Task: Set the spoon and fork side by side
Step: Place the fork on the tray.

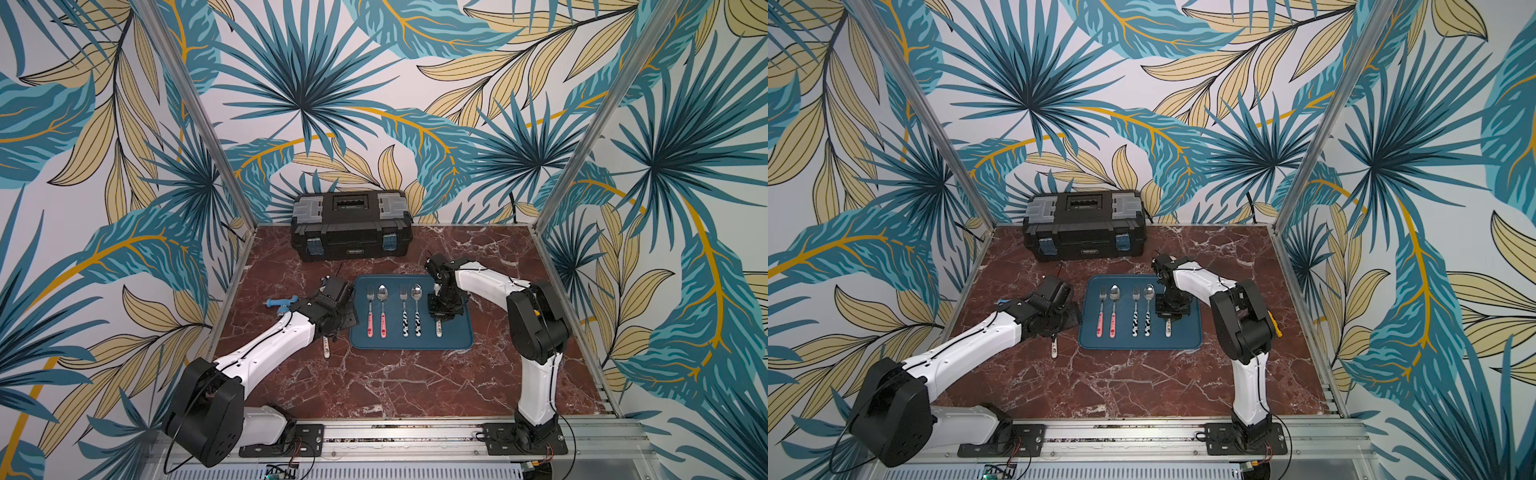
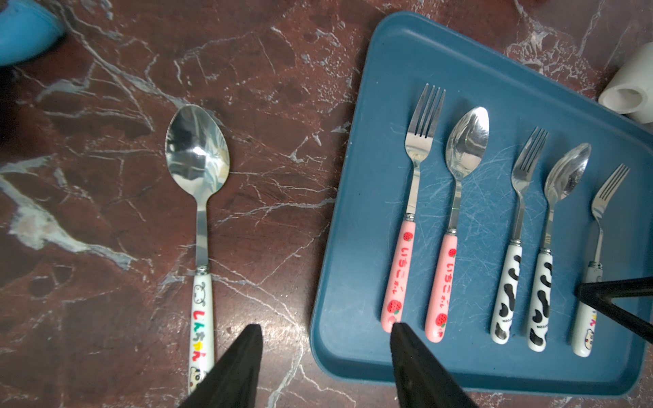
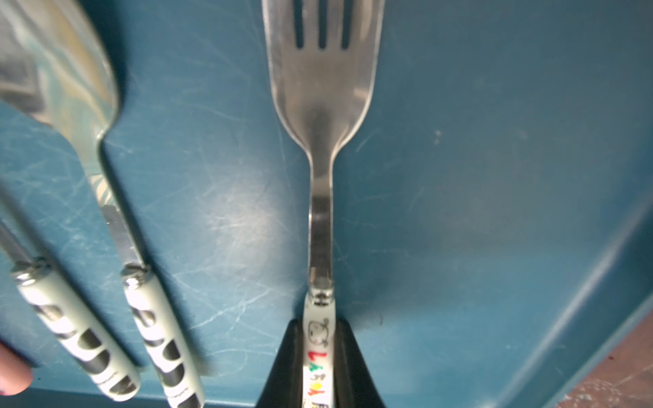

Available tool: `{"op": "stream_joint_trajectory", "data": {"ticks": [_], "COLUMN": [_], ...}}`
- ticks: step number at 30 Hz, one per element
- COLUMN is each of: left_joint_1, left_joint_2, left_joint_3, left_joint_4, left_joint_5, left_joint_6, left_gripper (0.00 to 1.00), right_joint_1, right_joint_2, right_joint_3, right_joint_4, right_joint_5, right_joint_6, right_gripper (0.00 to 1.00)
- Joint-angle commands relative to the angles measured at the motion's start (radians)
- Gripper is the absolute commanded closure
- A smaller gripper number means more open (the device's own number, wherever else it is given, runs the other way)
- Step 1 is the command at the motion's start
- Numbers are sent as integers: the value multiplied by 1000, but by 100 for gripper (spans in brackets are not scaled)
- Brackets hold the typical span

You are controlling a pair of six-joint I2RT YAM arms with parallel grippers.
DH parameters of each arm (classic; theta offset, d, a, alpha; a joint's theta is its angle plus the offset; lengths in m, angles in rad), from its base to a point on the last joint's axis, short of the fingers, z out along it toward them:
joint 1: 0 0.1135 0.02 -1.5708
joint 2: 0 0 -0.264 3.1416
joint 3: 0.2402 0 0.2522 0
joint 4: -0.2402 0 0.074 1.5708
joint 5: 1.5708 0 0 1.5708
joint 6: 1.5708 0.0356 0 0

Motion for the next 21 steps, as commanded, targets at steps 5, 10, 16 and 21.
{"op": "stream_joint_trajectory", "data": {"ticks": [5, 10, 16, 21], "left_joint_1": [6, 7, 7, 7], "left_joint_2": [8, 10, 23, 25], "left_joint_3": [-26, -32, -31, -29], "left_joint_4": [21, 27, 33, 33], "left_joint_5": [-2, 33, 51, 53], "left_joint_6": [8, 5, 7, 8], "left_gripper": [37, 35, 32, 32], "right_joint_1": [9, 11, 12, 14], "right_joint_2": [25, 23, 11, -3], "right_joint_3": [23, 10, 8, 8], "right_joint_4": [-32, -30, -36, -35], "right_joint_5": [6, 2, 8, 3], "right_joint_6": [-12, -15, -15, -13], "right_gripper": [90, 81, 70, 69]}}
